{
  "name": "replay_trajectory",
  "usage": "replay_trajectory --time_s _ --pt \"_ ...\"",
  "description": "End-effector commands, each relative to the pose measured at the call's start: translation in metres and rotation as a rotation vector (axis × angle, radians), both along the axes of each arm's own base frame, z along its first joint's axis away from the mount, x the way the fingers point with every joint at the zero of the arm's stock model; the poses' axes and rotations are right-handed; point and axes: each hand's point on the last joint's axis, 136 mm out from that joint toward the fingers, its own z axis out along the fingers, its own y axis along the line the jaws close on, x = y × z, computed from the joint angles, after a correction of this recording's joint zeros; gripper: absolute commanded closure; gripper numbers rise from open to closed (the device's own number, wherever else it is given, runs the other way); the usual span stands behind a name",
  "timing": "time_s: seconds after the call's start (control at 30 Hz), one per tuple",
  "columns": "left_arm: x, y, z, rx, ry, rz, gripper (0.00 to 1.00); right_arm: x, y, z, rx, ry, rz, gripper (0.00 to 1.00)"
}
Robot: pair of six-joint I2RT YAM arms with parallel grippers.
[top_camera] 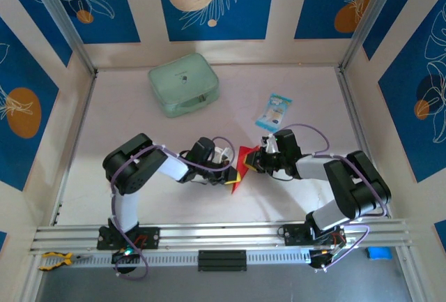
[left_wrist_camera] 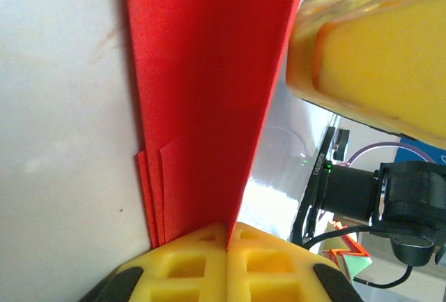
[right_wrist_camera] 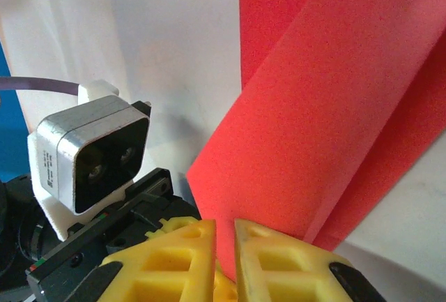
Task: Fold a paper plane with a square sheet of paper (pick it up from the middle)
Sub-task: Fold the wing for the fifth time at the center of the table.
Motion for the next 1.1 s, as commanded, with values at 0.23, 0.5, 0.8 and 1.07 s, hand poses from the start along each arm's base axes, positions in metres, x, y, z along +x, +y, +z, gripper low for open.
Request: replay_trajectory --time_s 0.23,0.5,0.8,1.07 --pt "0.002 0.006 -0.008 -0.002 0.047 0.032 1.0 0.009 0.004 0.0 0.013 -0.015 0.034 0.85" --pt "0.003 0.008 -0.012 0.02 0.068 0.031 1.0 0.007 0.01 0.005 0.025 -0.026 0.074 0.85" --pt "0.003 0.009 -0.015 0.041 0.085 0.036 1.0 0.007 0.011 -0.006 0.007 0.003 0.074 0.86" --pt "0.003 0.012 -0.019 0.06 0.092 0.039 1.0 0.008 0.008 -0.017 -0.027 0.024 0.055 0.86"
